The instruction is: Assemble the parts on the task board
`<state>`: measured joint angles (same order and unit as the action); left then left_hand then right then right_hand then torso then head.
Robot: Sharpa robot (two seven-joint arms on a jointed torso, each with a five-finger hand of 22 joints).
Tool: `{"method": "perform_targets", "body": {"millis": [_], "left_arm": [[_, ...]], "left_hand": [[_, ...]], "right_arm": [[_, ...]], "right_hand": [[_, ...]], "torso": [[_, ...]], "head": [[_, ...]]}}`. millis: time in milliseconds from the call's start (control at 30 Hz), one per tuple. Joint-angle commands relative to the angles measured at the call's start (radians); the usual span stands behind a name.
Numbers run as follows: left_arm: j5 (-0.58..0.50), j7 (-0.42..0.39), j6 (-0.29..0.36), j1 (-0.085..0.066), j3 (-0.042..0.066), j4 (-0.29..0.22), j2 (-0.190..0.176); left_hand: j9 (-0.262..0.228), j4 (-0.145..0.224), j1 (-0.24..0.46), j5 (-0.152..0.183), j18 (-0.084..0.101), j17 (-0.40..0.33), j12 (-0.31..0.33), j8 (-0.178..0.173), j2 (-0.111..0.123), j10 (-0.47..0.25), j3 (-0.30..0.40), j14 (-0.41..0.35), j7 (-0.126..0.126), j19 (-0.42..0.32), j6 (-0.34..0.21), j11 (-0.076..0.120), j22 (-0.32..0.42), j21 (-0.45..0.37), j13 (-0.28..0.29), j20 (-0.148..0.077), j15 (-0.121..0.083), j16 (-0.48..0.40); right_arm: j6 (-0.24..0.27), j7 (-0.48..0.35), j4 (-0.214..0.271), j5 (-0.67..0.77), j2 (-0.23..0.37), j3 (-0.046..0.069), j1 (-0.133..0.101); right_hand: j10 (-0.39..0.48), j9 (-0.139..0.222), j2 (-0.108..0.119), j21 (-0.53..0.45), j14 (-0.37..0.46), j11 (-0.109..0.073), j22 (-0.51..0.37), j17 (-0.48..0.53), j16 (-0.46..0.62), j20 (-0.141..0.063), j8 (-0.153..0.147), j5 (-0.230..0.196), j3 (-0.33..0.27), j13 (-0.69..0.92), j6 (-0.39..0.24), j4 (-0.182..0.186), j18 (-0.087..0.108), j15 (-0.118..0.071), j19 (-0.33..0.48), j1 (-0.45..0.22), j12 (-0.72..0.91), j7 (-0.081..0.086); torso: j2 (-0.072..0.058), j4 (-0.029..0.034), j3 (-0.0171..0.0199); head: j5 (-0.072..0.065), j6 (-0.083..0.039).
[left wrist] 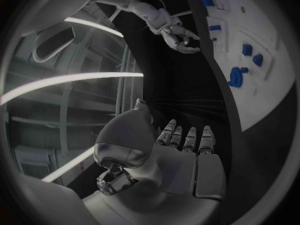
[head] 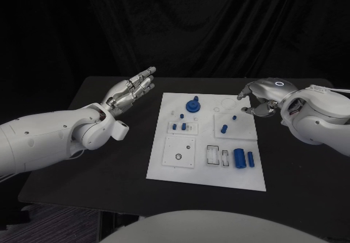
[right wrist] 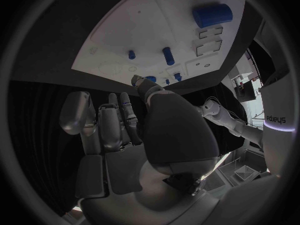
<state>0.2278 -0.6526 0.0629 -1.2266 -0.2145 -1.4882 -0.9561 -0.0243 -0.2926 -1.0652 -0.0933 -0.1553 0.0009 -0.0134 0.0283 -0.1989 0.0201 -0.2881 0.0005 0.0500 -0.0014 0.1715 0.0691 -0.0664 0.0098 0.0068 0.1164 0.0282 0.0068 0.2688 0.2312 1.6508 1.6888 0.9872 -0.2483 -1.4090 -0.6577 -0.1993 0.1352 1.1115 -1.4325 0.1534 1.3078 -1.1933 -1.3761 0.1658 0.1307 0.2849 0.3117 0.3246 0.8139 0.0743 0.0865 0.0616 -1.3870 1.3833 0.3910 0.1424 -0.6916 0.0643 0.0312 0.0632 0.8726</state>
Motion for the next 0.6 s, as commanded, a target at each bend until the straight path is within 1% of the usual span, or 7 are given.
{"method": "perform_targets", "body": {"millis": [33,100,200,267,367,533,600], "left_arm": [[-0.232,-0.110,-0.178,0.008,0.001,-0.018,-0.001],[-0.234,-0.112,-0.183,0.012,0.002,-0.026,-0.004],[-0.228,-0.117,-0.179,0.016,0.002,-0.034,-0.008],[-0.225,-0.122,-0.172,0.017,0.002,-0.039,-0.011],[-0.222,-0.133,-0.161,0.019,0.002,-0.046,-0.017],[-0.220,-0.147,-0.150,0.020,0.002,-0.054,-0.026],[-0.218,-0.151,-0.148,0.020,0.002,-0.055,-0.028]], "left_hand": [[0.001,0.000,0.016,0.030,-0.002,-0.001,0.003,-0.005,-0.012,-0.005,-0.009,0.000,-0.008,0.002,-0.002,0.000,0.009,-0.003,-0.001,-0.007,-0.005,-0.007],[0.002,-0.001,0.025,0.035,-0.002,-0.001,0.003,-0.006,-0.024,-0.005,-0.011,0.000,-0.002,0.003,-0.009,0.000,0.010,-0.003,0.000,-0.010,-0.008,-0.007],[0.002,-0.001,0.044,0.037,-0.002,-0.001,0.002,-0.007,-0.054,-0.004,-0.013,0.000,0.010,0.003,-0.013,0.005,0.011,-0.003,0.000,-0.015,-0.012,-0.007],[0.003,0.000,0.045,0.037,0.001,-0.001,0.002,-0.007,-0.061,-0.004,-0.014,0.000,0.019,0.003,-0.018,0.003,0.011,-0.003,0.000,-0.014,-0.009,-0.007],[0.003,0.002,0.038,0.022,0.004,-0.001,0.001,-0.007,-0.069,-0.003,-0.013,0.000,0.023,0.003,-0.018,-0.001,0.012,-0.003,0.000,-0.013,-0.005,-0.007],[0.002,0.003,0.014,-0.006,0.007,-0.001,0.000,-0.007,-0.068,-0.001,-0.014,0.000,0.041,0.004,-0.015,-0.005,0.013,-0.003,0.001,-0.006,0.005,-0.007],[0.002,0.003,-0.005,-0.024,0.008,-0.001,-0.001,-0.006,-0.056,0.001,-0.019,0.000,0.047,0.004,-0.012,-0.017,0.012,-0.003,0.001,0.005,0.016,-0.007]], "right_arm": [[-0.014,-0.023,-0.002,0.031,0.005,0.001,0.010],[-0.015,-0.027,-0.003,0.032,0.006,0.001,0.015],[-0.018,-0.030,-0.005,0.033,0.008,0.001,0.021],[-0.020,-0.032,-0.006,0.033,0.008,0.001,0.025],[-0.019,-0.039,-0.013,0.033,0.003,0.001,0.030],[-0.021,-0.045,-0.031,0.033,-0.009,0.001,0.039],[-0.023,-0.047,-0.038,0.034,-0.014,0.001,0.042]], "right_hand": [[-0.020,0.008,-0.001,0.013,-0.010,-0.002,0.132,-0.001,-0.007,-0.003,-0.012,-0.022,-0.019,-0.034,0.009,0.006,0.007,0.003,-0.011,0.009,-0.017,-0.006],[-0.033,0.013,-0.003,0.016,-0.012,-0.002,0.133,-0.001,-0.009,-0.002,-0.017,-0.032,-0.030,-0.051,0.012,0.013,0.006,0.001,-0.014,0.008,-0.023,-0.007],[-0.055,0.018,-0.005,0.027,-0.016,-0.005,0.137,-0.003,-0.013,-0.004,-0.023,-0.047,-0.045,-0.073,0.017,0.022,0.004,-0.001,-0.021,0.008,-0.030,-0.009],[-0.067,0.021,-0.007,0.033,-0.018,-0.007,0.139,-0.003,-0.014,-0.005,-0.027,-0.054,-0.053,-0.085,0.019,0.028,0.003,-0.002,-0.025,0.008,-0.033,-0.009],[-0.097,0.026,-0.011,0.039,-0.021,-0.012,0.141,-0.003,-0.017,-0.008,-0.031,-0.056,-0.061,-0.103,0.025,0.034,0.002,-0.006,-0.029,0.013,-0.036,-0.010],[-0.158,0.027,-0.019,0.054,-0.025,-0.023,0.147,-0.003,-0.020,-0.017,-0.029,-0.030,-0.061,-0.125,0.049,0.035,-0.001,-0.016,-0.038,0.024,-0.037,-0.010],[-0.182,0.027,-0.020,0.055,-0.025,-0.028,0.148,0.001,-0.019,-0.021,-0.030,-0.019,-0.059,-0.131,0.056,0.036,-0.002,-0.020,-0.039,0.026,-0.037,-0.011]], "torso": [[-0.004,0.0132,-0.0150],[-0.006,0.0150,-0.0182],[-0.008,0.0185,-0.0260],[-0.008,0.0191,-0.0274],[-0.011,0.0225,-0.0344],[-0.013,0.0245,-0.0504],[-0.014,0.0242,-0.0520]], "head": [[-0.020,0.000],[-0.031,0.000],[-0.041,0.000],[-0.045,0.000],[-0.054,0.000],[-0.063,0.000],[-0.063,0.000]]}}
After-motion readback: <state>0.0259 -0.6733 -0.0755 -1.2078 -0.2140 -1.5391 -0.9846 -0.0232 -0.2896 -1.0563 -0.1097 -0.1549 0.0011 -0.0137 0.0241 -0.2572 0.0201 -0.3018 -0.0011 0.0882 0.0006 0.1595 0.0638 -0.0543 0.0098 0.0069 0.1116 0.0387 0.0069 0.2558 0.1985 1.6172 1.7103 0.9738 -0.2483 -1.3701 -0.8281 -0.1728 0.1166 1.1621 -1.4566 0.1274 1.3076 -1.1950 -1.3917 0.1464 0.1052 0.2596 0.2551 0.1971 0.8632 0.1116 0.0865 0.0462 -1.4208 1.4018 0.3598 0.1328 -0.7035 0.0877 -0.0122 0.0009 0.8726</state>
